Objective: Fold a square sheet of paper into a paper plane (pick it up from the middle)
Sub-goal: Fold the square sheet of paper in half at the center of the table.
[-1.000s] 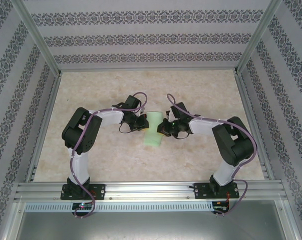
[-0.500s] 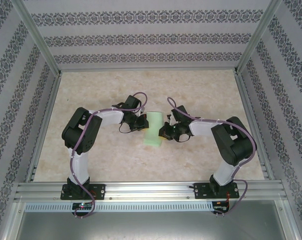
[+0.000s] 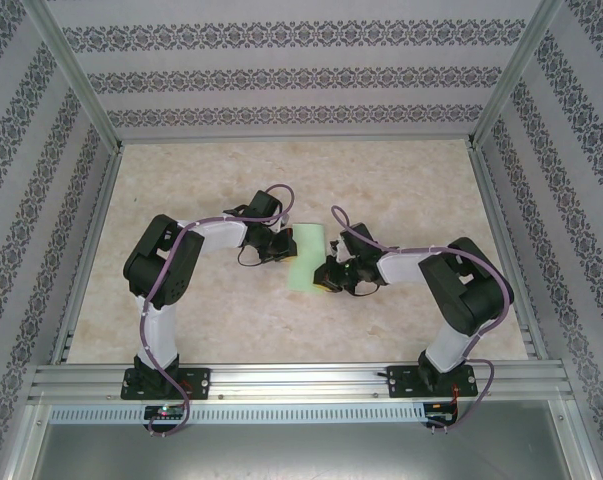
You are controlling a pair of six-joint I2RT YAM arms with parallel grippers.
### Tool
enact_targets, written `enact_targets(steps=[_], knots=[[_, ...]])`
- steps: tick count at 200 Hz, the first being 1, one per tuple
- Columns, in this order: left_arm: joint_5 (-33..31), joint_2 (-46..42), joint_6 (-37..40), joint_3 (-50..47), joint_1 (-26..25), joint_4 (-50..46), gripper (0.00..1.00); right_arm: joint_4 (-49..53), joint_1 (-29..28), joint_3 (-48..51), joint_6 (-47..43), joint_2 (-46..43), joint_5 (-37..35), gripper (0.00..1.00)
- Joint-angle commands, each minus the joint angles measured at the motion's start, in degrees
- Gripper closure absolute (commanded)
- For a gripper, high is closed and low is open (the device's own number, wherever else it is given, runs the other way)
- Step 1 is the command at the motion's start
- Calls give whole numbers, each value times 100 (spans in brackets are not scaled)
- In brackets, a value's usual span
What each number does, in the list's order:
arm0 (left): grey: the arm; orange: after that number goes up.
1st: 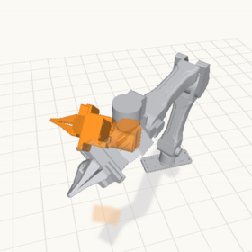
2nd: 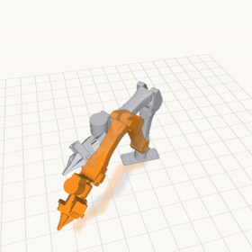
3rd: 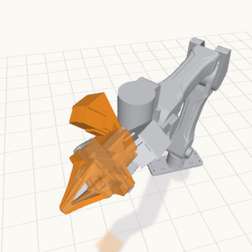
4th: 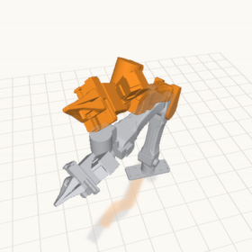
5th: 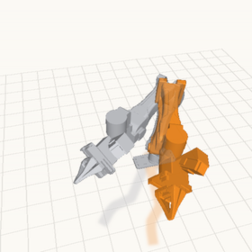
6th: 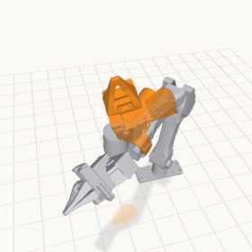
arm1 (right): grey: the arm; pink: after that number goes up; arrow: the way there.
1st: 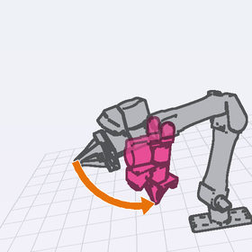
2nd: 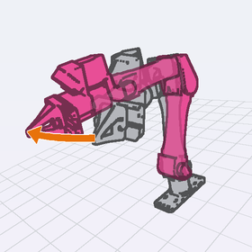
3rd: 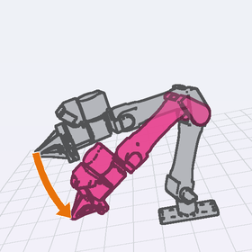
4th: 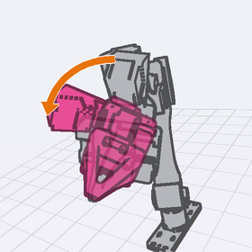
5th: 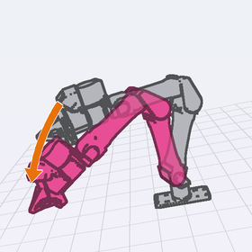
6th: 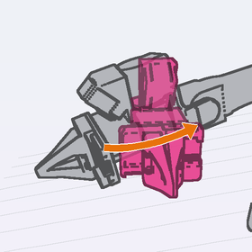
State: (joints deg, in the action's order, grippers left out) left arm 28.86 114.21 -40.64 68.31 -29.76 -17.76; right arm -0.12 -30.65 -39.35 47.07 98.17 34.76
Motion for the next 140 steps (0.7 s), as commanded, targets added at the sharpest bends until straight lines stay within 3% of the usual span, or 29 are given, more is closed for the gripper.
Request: enact_targets(steps=[1,43,108,140], knots=[[-304,259,158,-72,-35,-518,100,90,-46,69,-46,16,-71,91],[-302,259,148,-41,-38,-526,100,415,-77,-11,-145,-602,-54,91],[-305,268,187,-1,-40,-564,100,165,-222,268,-20,-57,-251,92],[-326,259,202,-19,-39,-593,100,348,-188,49,-5,-354,-161,92]])
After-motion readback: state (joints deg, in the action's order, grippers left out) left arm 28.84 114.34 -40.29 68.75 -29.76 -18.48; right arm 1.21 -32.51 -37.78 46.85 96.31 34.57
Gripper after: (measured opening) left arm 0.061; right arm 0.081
